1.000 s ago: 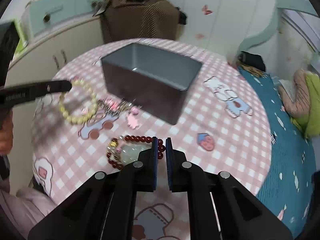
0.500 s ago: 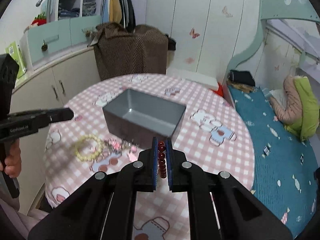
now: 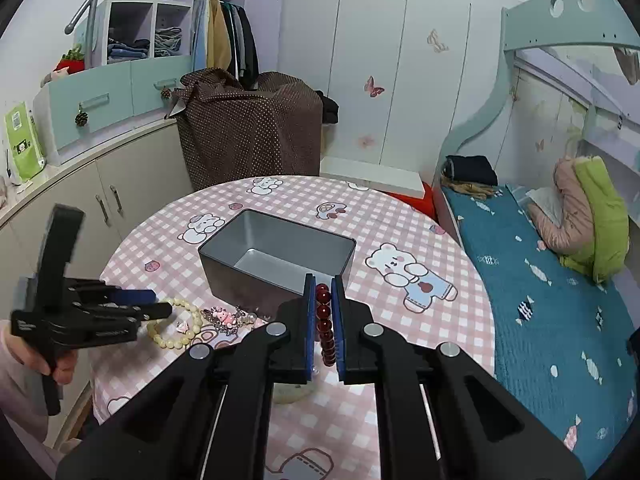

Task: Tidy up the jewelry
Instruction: 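Carry the yellow bracelet in the left tool over the grey box while the right carries the red beads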

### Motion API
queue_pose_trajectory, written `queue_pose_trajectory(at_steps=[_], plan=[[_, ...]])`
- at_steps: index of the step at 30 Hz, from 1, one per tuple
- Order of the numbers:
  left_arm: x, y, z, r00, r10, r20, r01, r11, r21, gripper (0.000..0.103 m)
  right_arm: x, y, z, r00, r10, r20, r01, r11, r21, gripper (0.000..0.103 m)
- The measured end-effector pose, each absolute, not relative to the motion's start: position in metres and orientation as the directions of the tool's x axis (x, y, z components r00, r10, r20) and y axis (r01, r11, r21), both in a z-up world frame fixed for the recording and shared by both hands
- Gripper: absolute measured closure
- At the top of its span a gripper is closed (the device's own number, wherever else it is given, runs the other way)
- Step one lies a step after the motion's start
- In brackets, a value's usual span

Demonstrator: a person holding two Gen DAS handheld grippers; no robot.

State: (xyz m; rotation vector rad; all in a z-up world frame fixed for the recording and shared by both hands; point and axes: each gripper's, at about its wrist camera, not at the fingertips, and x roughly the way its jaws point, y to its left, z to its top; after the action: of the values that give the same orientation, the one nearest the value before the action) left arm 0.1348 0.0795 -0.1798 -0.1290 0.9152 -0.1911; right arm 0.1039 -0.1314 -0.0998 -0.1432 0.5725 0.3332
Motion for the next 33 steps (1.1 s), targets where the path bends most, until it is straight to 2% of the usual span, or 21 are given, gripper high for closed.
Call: queue_pose_trajectory(at_steps=[1,4,7,18,33], plan=[[0.135,0.078,-0.181,0.591,-0.208,-0.779,0.117,0.978,-0.172,0.069,0.104,-0.131,-0.101,0.788,0.268,-0.554,-0.347,0.937,-0.039,0.096],[0.136,0.075,-0.182,0.602,-0.138,-0.787,0.106,0.990,-0.092,0.093,0.106,-0.132,-0.103,0.783,0.271,-0.559,-0.348,0.937,-0.033,0.096],[0.137,0.083,-0.178,0.596,-0.198,-0.778,0.115,0.980,-0.161,0.093,0.108,-0.132,-0.105,0.779,0.274,-0.564,-0.347,0.938,-0.024,0.096],[0.122,0.070,-0.123,0.668,-0.324,-0.670,0.209,0.946,-0.250,0.093,0.107,-0.139,-0.101,0.790,0.281,-0.545,-0.334,0.942,0.000,0.096],[0.128,0.046,-0.059,0.755,-0.361,-0.548,0.296,0.933,-0.207,0.093,0.115,-0.143,-0.063,0.843,0.313,-0.438,-0.339,0.940,0.018,0.095]])
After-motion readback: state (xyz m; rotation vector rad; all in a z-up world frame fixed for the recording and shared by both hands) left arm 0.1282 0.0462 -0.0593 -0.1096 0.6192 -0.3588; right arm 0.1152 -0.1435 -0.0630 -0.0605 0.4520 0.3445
